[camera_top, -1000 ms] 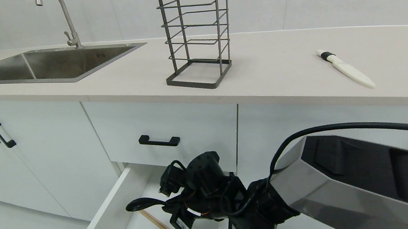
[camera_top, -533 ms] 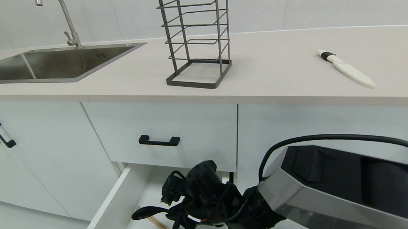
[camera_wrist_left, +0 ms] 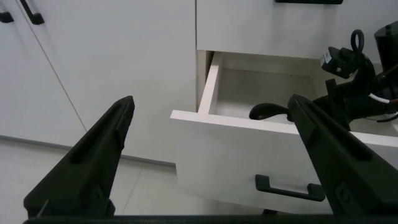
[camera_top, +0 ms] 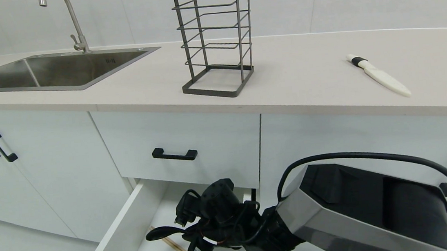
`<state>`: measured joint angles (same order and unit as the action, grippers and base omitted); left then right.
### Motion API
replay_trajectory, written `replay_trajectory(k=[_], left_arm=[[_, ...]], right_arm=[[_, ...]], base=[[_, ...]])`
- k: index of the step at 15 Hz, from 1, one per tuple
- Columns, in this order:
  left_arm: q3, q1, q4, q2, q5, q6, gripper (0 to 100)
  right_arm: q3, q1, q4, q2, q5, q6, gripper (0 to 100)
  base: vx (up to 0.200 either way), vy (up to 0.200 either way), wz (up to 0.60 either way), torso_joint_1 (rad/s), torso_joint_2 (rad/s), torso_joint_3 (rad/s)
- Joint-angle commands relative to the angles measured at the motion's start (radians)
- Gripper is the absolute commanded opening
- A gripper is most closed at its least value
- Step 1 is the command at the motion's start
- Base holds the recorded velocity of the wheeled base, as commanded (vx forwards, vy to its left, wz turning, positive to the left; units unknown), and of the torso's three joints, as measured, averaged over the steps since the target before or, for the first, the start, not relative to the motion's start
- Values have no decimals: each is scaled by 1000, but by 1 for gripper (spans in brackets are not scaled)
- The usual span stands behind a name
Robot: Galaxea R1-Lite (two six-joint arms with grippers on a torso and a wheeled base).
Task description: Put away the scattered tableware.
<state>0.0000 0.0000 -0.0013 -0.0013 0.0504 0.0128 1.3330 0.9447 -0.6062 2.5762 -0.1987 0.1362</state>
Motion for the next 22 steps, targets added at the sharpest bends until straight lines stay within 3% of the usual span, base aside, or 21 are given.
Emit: replay_trajectory(k=[1,6,7,15,22], left_arm=[[0,0,0,1,0,0,100],[0,0,0,1,0,0,100],[0,0,0,1,0,0,100],[0,0,0,1,0,1,100],[0,0,0,1,0,0,100]], right_arm=[[9,2,6,15,9,0,0],[41,11,26,38,10,3,0],[41,11,26,39,10,3,100],[20,17,-7,19,9,26,100],[-264,20,-103,-252,9,37,100]], base=[[0,0,0,0,0,0],[0,0,0,0,0,0],[0,0,0,0,0,0],[0,0,0,0,0,0],[0,0,0,0,0,0]])
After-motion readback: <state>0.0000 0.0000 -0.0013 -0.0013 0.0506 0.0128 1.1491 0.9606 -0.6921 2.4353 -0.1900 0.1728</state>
